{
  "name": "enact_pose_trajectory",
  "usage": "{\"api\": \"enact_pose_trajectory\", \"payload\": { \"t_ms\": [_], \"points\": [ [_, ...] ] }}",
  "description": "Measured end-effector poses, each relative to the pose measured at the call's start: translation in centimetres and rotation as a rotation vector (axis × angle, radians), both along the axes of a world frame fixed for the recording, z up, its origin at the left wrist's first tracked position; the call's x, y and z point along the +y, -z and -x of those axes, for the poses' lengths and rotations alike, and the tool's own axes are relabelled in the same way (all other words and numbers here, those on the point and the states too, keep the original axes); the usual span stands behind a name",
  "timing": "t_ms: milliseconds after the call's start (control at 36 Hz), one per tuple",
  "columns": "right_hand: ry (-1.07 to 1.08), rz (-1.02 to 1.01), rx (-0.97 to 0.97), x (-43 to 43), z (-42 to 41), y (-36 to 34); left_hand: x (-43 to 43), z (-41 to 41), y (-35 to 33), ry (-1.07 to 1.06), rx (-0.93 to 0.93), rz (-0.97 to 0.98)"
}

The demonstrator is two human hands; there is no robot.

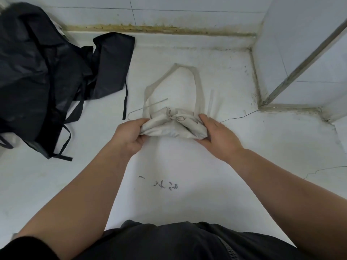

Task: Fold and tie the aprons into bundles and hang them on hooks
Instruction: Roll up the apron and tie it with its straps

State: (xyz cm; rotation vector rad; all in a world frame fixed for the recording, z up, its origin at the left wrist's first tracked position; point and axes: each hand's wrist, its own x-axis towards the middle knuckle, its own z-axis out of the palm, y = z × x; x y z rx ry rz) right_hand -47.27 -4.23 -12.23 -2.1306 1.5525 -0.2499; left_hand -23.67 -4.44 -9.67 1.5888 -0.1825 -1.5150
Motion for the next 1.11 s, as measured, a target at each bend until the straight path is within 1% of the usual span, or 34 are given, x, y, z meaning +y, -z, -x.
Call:
{"api": "enact_pose_trajectory", "payload": {
  "t_ms": [83,194,250,306,361,389,472,500,528,556,611,667,722,889,917,1028,1111],
  "points": [
    [0.077,0.165,-0.154,-0.6,-0.4,-0.9,-0.1,0.4,-0.5,-0.041,0.061,-0.035],
    [0.146,0.324,-0.219,-1.3,-1.2,-2.5,-0.4,0.4,-1.6,-0.145,0.162,-0.025],
    [0.245,0.309,-0.281,-1.5,-1.6,-2.8,-0.4,0.5,-2.3,-0.160,0.215,-0.004],
    [0.357,0.208,-0.369,-1.6,-1.9,-3.0,-0.5,0.9,-2.8,-0.166,0.200,0.039],
    [0.455,0.099,-0.507,-1.6,-2.2,-3.0,-0.5,1.2,-3.0,-0.152,0.113,0.082],
    [0.487,0.071,-0.549,-1.5,-2.2,-3.0,-0.5,1.2,-2.9,-0.120,0.026,0.089],
    [0.555,0.040,-0.592,-1.6,-2.0,-2.8,-0.1,1.3,-1.7,0.055,-0.377,0.088],
    [0.566,0.030,-0.598,-1.6,-1.9,-2.9,0.0,1.4,-1.3,0.094,-0.493,0.110],
    [0.576,0.012,-0.597,-1.7,-1.7,-2.9,0.2,1.7,-0.8,0.107,-0.565,0.142],
    [0.587,-0.010,-0.595,-1.7,-1.7,-2.9,0.4,1.9,-0.6,0.103,-0.593,0.172],
    [0.622,-0.061,-0.617,-1.8,-1.6,-2.8,0.5,2.3,-0.6,0.079,-0.583,0.198],
    [0.659,-0.115,-0.664,-1.8,-1.7,-2.7,0.6,2.5,-1.0,0.046,-0.518,0.196],
    [0.674,-0.153,-0.668,-1.7,-1.9,-2.6,0.5,2.3,-0.6,0.032,-0.471,0.198],
    [0.665,-0.164,-0.593,-1.7,-1.9,-2.8,1.0,3.4,-0.6,0.133,-0.461,0.174],
    [0.660,-0.169,-0.587,-1.6,-2.0,-2.8,1.0,3.6,-0.4,0.141,-0.482,0.161],
    [0.600,-0.222,-0.558,-1.5,-2.3,-2.7,1.1,3.9,0.1,0.145,-0.688,0.139],
    [0.586,-0.261,-0.567,-1.7,-2.4,-2.8,0.8,3.8,0.2,0.137,-0.759,0.139]
  ]
}}
